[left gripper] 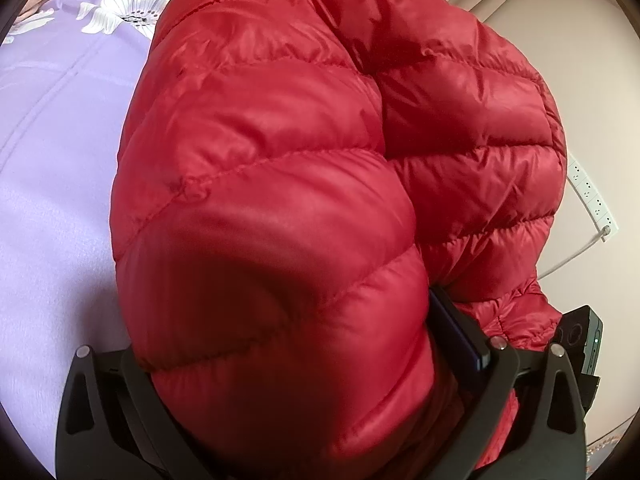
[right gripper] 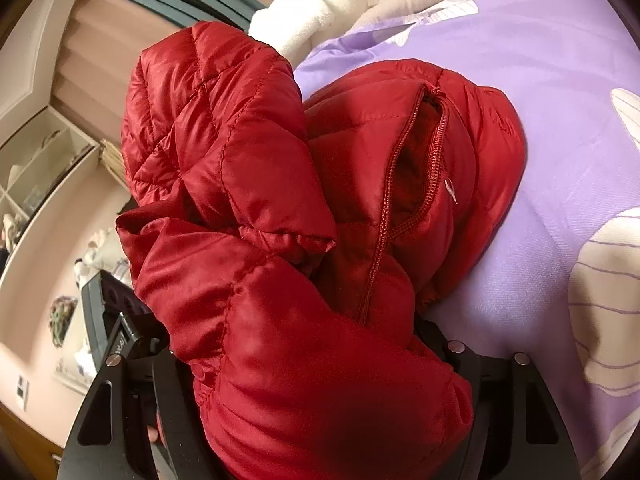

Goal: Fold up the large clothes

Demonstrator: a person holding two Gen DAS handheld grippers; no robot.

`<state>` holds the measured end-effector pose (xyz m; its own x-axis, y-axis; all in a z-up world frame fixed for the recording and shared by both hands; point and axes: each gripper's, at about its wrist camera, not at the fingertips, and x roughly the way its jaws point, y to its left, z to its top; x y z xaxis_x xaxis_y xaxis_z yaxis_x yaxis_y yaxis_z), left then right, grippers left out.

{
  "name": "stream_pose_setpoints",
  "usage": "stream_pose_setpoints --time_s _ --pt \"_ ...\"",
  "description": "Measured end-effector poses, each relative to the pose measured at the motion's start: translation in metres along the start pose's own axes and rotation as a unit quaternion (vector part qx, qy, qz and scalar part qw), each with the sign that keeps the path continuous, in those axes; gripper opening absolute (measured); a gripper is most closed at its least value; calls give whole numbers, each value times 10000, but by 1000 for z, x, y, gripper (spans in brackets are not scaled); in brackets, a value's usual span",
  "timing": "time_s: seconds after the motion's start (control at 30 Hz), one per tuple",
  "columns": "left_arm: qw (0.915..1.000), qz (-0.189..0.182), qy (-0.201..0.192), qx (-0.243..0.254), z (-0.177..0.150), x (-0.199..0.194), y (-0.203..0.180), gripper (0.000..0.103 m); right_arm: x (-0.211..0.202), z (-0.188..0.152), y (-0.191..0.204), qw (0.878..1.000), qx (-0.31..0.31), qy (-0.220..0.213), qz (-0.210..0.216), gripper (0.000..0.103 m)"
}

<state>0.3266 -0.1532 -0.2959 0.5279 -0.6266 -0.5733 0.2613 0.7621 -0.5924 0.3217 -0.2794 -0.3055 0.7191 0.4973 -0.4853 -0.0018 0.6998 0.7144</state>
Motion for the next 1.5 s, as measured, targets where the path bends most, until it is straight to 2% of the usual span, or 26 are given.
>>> stream_pose_setpoints --time_s 0.4,0.67,0.77,0.87,0.97,1.07,1.23,1.5 --pt "10000 -42 -40 -21 -5 4 8 103 -7 -6 -10 9999 -7 -68 103 74" --pt "9998 59 14 -170 -8 -3 8 103 -18 -10 -14 9989 429 -170 117 73" --pt "9994 190 143 -270 -9 -7 3 99 -22 -10 -18 9977 640 -152 190 70" --pt "9994 263 218 -5 -9 -15 -6 92 -28 -12 -16 9962 840 -169 135 69" --pt "9995 238 215 21 -9 -28 -9 87 -33 -15 -6 9971 738 -188 25 69" --pt "9998 193 99 23 -14 -45 -11 86 -41 -21 0 9963 825 -201 117 68" --pt "9999 1 -55 -134 -18 -81 -18 84 -63 -24 32 9987 454 -238 -74 68" --pt "9971 -281 -686 186 -3 -158 -61 83 -120 -16 100 9978 -163 -628 122 68"
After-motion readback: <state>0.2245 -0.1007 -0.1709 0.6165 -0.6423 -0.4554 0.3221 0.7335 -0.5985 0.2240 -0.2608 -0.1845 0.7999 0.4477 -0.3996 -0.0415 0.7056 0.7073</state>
